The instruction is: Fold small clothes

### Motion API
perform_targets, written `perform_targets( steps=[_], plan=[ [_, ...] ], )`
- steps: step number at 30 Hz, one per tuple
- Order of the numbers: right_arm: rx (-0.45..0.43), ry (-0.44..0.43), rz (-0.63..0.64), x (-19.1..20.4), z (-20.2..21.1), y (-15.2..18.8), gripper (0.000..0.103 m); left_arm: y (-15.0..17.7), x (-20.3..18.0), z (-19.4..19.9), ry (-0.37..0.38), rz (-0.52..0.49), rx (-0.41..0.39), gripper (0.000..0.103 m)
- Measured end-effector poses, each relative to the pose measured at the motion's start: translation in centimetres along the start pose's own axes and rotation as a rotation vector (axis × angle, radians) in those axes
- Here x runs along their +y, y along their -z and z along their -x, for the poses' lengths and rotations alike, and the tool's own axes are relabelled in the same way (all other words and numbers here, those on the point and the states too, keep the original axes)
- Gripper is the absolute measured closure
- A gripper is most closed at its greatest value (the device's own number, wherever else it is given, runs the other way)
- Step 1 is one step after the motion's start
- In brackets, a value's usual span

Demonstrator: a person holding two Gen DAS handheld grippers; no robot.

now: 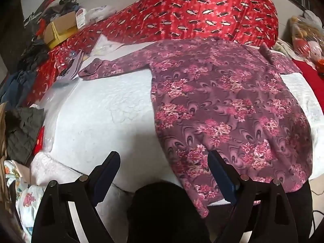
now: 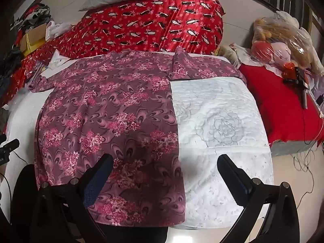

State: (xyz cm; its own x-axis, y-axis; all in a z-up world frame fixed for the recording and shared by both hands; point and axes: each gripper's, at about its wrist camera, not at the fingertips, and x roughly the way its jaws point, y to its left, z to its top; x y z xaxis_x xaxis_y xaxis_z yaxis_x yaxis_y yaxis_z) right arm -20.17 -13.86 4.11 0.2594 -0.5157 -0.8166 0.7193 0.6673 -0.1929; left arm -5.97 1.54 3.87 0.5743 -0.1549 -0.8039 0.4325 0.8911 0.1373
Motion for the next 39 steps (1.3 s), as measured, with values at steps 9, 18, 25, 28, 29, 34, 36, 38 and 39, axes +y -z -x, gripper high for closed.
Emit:
perform_targets(
  steps=[9, 18, 25, 28, 29, 34, 36, 38, 39],
  plan=[
    [0.003, -0.012, -0.023, -1.4, 0.8, 0.1, 0.0, -0.5, -1.1, -0.2, 0.01, -0.013, 0.01, 0.015],
    [-0.005, -0.016, -0.038, -1.4, 0.8, 0.6, 0.0, -0.1, -1.6, -0.1, 0.018, -0.016, -0.001, 0.014],
    [-0.012, -0.002, -0.028, -0.9, 1.3, 1.1, 0.001, 0.3, -1.7, 0.4, 0.034, -0.021, -0.013, 0.014],
    [-0.013, 0.0, -0.024, -0.7, 1.4, 1.1, 0.001, 0.5, -1.7, 0.5, 0.038, -0.023, -0.013, 0.014],
    [-0.012, 0.001, -0.024, -0.8, 1.4, 1.1, 0.001, 0.5, -1.7, 0.5, 0.039, -0.024, -0.013, 0.014],
    [0.003, 0.021, -0.02, -0.7, 1.4, 1.4, 0.001, 0.7, -1.7, 0.7, 0.045, -0.021, -0.009, 0.014],
    [0.002, 0.025, -0.022, -0.8, 1.5, 1.5, 0.001, 0.8, -1.7, 0.8, 0.048, -0.019, -0.007, 0.014],
    [-0.006, 0.025, -0.021, -0.8, 1.8, 1.6, 0.001, 0.9, -1.7, 1.0, 0.05, -0.021, -0.01, 0.014],
    [-0.009, 0.023, -0.021, -0.8, 1.9, 1.6, 0.001, 0.9, -1.7, 1.2, 0.05, -0.022, -0.013, 0.014]
  ],
)
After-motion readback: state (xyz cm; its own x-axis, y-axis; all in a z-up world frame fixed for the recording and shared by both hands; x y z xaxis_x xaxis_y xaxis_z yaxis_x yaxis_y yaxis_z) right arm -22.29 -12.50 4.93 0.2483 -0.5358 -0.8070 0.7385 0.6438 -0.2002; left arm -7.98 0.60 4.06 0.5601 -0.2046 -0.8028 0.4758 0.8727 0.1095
